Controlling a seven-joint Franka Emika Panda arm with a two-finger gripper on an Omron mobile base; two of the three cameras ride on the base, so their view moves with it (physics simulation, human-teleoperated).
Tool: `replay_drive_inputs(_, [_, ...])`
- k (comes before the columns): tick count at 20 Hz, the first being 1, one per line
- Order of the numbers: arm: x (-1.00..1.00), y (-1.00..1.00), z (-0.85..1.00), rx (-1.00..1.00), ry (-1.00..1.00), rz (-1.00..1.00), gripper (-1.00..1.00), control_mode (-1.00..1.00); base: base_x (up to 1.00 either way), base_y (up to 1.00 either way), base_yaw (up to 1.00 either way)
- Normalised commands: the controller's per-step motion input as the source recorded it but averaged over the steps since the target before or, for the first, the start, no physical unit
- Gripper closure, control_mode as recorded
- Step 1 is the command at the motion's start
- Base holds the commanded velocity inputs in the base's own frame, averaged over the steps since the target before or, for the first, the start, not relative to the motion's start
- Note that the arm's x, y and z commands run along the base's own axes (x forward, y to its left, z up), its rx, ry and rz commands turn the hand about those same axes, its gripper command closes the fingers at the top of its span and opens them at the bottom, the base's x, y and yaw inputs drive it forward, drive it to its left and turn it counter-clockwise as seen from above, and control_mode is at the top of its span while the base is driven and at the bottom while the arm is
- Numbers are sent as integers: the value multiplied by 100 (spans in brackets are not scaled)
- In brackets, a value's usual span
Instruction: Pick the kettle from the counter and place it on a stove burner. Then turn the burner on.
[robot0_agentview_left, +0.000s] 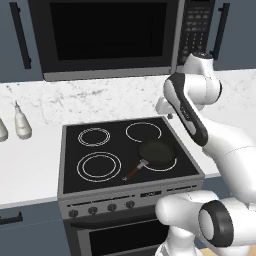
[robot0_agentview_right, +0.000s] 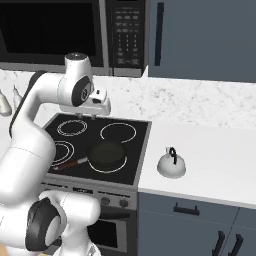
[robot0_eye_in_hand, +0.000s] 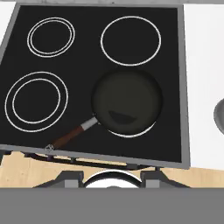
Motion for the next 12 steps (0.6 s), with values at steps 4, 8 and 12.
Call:
replay_drive_inputs(4, [-21, -39, 2, 3, -1, 0, -100, -100, 0, 0, 0])
replay_drive_inputs(8, [-71, -100, 0, 12, -2, -5, -100, -100, 0, 0, 0])
replay_drive_inputs(12, [-46, -100, 0, 7, -5, -7, -100, -100, 0, 0, 0])
